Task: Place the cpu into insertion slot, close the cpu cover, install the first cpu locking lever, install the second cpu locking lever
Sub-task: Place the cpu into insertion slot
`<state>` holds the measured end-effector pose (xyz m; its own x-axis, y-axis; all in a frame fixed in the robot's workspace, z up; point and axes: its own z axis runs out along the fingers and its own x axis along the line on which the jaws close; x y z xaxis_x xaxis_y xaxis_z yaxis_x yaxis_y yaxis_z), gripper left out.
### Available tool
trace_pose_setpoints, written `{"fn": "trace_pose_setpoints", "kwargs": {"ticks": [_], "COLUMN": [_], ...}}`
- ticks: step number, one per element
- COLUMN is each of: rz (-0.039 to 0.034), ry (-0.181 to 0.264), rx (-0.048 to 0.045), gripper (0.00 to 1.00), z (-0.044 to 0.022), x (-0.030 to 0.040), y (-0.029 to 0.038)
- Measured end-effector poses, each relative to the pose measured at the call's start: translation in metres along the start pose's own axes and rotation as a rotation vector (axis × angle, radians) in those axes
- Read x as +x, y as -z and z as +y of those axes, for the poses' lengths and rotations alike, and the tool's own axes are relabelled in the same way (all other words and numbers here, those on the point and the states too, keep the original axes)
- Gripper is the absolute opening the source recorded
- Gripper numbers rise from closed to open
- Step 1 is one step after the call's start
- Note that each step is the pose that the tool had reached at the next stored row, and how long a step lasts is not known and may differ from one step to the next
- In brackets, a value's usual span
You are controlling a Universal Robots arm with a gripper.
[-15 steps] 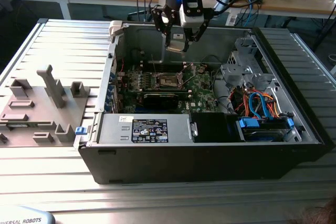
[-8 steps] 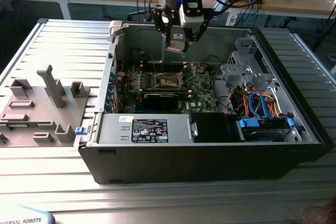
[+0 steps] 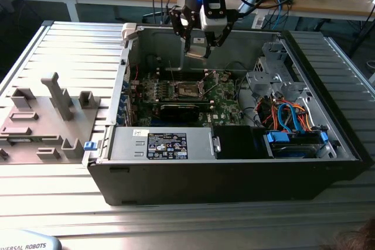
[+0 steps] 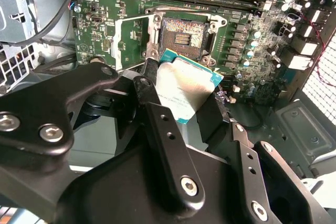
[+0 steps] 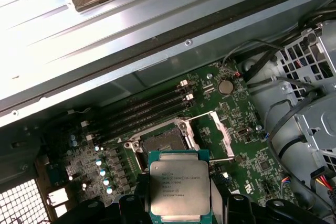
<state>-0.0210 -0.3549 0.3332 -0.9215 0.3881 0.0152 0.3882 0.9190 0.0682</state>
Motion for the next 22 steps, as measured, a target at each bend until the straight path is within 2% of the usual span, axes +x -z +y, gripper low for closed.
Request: {"fn": "trace_pose_setpoints", "kwargs": {"ticks": [22], "rz": [-0.0011], "ry": [-0.017], "rx": [-0.0003], "gripper": [0.54], "z": [-0.0001], "x": [0.0000], "y": [-0.0011]}}
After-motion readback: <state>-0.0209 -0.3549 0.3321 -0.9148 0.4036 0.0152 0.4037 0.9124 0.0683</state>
